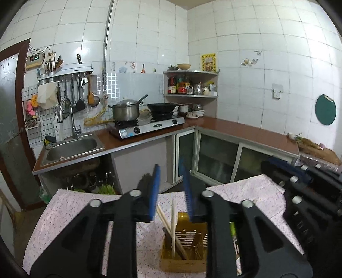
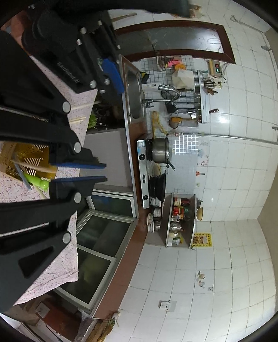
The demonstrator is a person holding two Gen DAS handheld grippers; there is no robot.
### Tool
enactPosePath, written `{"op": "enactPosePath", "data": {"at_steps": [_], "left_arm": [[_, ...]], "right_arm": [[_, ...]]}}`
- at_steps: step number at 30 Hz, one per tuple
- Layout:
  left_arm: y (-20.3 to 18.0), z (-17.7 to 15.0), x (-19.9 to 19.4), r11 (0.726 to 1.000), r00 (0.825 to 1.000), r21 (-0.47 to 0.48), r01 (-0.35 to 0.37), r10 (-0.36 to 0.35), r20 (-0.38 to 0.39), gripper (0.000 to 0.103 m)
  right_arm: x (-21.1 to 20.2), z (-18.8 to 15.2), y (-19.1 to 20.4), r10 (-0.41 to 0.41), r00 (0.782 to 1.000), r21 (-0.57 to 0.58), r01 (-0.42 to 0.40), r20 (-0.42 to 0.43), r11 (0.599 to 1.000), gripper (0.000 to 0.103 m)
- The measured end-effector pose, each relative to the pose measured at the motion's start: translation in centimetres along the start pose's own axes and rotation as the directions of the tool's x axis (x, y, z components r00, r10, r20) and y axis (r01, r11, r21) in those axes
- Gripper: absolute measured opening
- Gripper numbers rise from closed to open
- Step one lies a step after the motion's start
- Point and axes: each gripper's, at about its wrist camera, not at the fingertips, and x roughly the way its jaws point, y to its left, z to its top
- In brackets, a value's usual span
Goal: Organize utensils
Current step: 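Open both tools to drop the chopsticks into the caddy, then move both open tools down to the two chopsticks on the cloth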
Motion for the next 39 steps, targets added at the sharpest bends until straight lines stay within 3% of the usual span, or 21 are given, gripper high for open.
{"op": "enactPosePath", "data": {"at_steps": [2, 12, 18, 22, 26, 31, 34, 39], "left_arm": [[0.4, -0.2, -0.1, 1.000, 1.000, -0.020, -0.005, 0.005, -0.002, 0.036], [1.9, 0.6, -3.0, 0.999, 0.998, -0.036, -0.028, 0.029, 0.047, 0.039], [3.4, -0.9, -6.2, 0.993, 0.989, -0.020, -0.120, 0.121, 0.083, 0.046], [5.1, -4.9, -7.9, 0.985, 0.984, -0.024, -0.172, 0.173, 0.046, 0.048], [6.8, -11.5, -9.2, 0.987, 0.987, -0.044, -0.158, 0.155, -0.050, 0.048], [8.9, -20.2, -12.2, 0.974, 0.961, -0.080, -0.212, 0.193, -0.196, 0.048], [8.5, -23.4, -14.0, 0.975, 0.948, -0.069, -0.213, 0.189, -0.256, 0.048], [6.3, -25.4, -15.3, 0.991, 0.943, -0.037, -0.129, 0.111, -0.314, 0.051]], "right_arm": [[-0.3, 0.1, -0.2, -0.009, 1.000, 0.004, 0.009, 0.017, 1.000, 0.048], [-3.9, 0.7, -1.3, -0.038, 0.997, 0.020, 0.036, 0.071, 0.999, 0.048], [-7.1, -1.4, -1.3, -0.125, 0.988, -0.027, 0.128, 0.086, 0.991, 0.048], [-9.0, -5.5, -1.9, -0.180, 0.983, -0.053, 0.182, 0.036, 0.982, 0.049], [-11.2, -11.5, -3.1, -0.197, 0.979, -0.010, 0.197, -0.052, 0.980, 0.050], [-14.8, -21.5, -3.8, -0.194, 0.954, 0.047, 0.210, -0.229, 0.977, 0.050], [-16.4, -24.4, -4.0, -0.191, 0.937, 0.064, 0.219, -0.293, 0.974, 0.050], [-17.2, -25.5, -3.8, -0.187, 0.932, 0.043, 0.210, -0.310, 0.977, 0.050]]}}
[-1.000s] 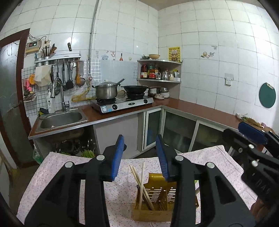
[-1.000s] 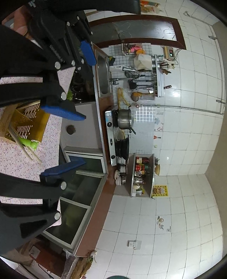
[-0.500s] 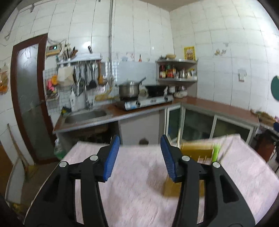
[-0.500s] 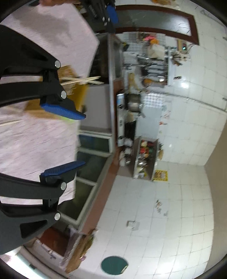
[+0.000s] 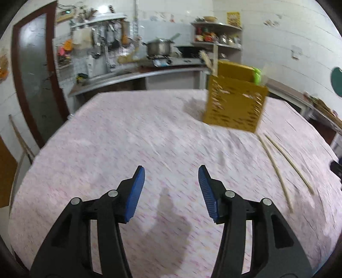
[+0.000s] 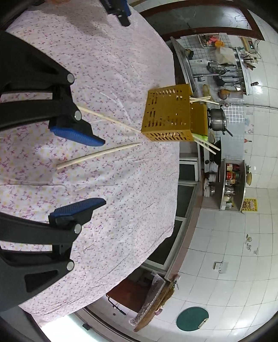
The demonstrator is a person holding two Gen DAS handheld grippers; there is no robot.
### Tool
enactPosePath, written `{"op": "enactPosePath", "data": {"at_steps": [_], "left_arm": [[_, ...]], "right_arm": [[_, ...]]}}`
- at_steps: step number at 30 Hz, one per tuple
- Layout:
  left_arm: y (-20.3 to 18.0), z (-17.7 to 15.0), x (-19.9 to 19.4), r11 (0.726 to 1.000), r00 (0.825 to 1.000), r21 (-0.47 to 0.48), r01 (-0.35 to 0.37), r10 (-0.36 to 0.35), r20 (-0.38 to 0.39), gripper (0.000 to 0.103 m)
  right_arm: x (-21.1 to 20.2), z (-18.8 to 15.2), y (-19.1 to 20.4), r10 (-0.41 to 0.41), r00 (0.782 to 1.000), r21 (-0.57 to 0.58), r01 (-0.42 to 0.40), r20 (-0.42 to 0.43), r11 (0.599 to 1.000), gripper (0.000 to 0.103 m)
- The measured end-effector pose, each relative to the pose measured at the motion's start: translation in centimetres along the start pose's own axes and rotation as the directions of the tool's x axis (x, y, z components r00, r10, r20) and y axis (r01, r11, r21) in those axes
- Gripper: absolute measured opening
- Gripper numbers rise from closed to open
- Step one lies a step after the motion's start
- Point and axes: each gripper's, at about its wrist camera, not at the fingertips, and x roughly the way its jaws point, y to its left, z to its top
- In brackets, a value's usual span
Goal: Organize utensils
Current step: 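Move both open tools down to the two chopsticks on the cloth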
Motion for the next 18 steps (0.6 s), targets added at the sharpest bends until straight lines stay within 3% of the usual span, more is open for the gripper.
{"op": "enactPosePath", "data": {"at_steps": [6, 18], "left_arm": [[-3.0, -1.4, -0.9, 0.995, 0.995, 0.035, 0.091, -0.090, -0.044, 0.051], [-9.0, -3.7, -1.5, 0.980, 0.976, 0.070, 0.186, -0.176, -0.130, 0.051]], "right_arm": [[-0.1, -1.2, -0.1, 0.009, 1.000, -0.008, -0.009, -0.018, 1.000, 0.050], [2.0, -3.5, -1.9, 0.061, 0.994, -0.012, -0.062, -0.093, 0.998, 0.050]]}}
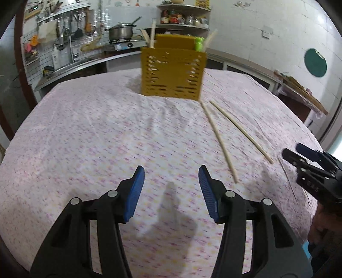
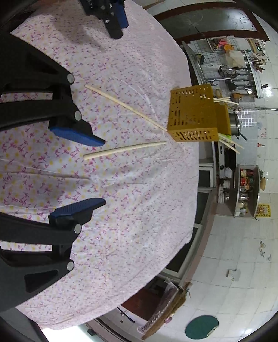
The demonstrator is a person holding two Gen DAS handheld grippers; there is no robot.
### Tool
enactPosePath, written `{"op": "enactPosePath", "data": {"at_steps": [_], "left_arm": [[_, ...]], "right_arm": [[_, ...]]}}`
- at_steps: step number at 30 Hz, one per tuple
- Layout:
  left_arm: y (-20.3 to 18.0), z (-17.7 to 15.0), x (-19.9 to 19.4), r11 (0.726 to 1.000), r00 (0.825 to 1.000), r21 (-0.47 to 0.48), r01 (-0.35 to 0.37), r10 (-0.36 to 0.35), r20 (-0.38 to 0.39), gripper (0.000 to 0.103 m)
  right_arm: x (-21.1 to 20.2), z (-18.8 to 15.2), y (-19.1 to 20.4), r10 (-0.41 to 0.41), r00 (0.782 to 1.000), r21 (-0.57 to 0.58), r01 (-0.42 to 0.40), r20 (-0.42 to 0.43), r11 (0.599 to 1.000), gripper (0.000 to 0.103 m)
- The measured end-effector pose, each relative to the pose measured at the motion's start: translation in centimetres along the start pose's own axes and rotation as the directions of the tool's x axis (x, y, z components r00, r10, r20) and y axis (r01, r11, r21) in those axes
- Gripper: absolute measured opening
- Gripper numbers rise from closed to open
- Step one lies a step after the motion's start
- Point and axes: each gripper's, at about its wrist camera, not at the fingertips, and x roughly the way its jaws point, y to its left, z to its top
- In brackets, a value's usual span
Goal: Organize utensils
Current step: 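Move both open tools down to the two chopsticks on the cloth, then grasp a wooden chopstick with the left tool while the right tool grasps the other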
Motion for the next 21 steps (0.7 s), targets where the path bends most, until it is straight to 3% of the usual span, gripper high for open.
{"op": "enactPosePath", "data": {"at_steps": [7, 21], "left_arm": [[-2.6, -0.4, 1.0, 1.000, 0.999, 0.000, 0.017, -0.017, -0.049, 0.051], [-6.1, -0.5, 2.2, 0.998, 0.995, -0.034, 0.046, -0.049, -0.092, 0.051]], "right_arm": [[0.6, -0.7, 0.1, 0.045, 0.999, -0.036, -0.046, -0.011, 0.998, 0.049], [1.5, -0.6, 0.0, 0.146, 0.988, -0.066, -0.150, -0.058, 0.986, 0.035]]}}
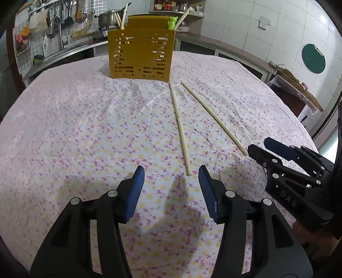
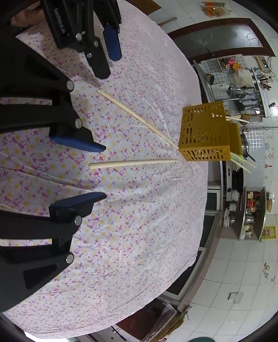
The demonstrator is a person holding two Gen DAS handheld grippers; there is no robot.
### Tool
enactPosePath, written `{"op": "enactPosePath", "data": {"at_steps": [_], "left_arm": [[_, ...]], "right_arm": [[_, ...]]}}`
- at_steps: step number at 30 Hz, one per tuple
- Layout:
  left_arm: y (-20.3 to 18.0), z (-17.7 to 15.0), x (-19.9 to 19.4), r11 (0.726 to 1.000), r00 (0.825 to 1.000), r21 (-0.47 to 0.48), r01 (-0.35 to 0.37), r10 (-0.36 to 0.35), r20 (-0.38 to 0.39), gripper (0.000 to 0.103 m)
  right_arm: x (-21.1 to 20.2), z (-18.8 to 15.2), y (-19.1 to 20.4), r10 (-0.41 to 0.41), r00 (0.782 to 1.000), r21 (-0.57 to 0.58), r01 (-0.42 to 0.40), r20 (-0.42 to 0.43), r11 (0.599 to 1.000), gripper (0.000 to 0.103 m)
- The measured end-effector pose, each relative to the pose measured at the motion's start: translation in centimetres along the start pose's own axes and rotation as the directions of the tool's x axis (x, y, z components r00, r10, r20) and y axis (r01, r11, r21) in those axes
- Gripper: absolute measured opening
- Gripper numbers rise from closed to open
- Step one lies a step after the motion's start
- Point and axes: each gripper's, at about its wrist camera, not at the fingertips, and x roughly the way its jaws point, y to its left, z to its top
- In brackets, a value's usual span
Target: Organize utensils
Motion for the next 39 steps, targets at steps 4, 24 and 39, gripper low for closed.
{"op": "enactPosePath", "data": {"at_steps": [4, 24, 39], "left_arm": [[-0.8, 0.0, 0.9, 1.000, 1.000, 0.013, 0.005, -0.005, -0.021, 0.047], [-1.4, 0.6, 4.4, 0.996, 0.998, 0.069, -0.061, 0.061, -0.006, 0.004], [2.2, 3.0, -1.6, 0.996, 0.982, 0.035, -0.078, 0.070, 0.177, 0.004]], "right_arm": [[0.6, -0.2, -0.1, 0.026, 0.999, 0.001, -0.026, -0.027, 1.000, 0.026], [3.2, 0.2, 0.8, 0.044, 0.994, -0.017, -0.046, -0.100, 0.999, 0.006], [-0.9, 3.0, 1.1, 0.004, 0.999, 0.017, -0.005, 0.040, 1.000, 0.006]]}}
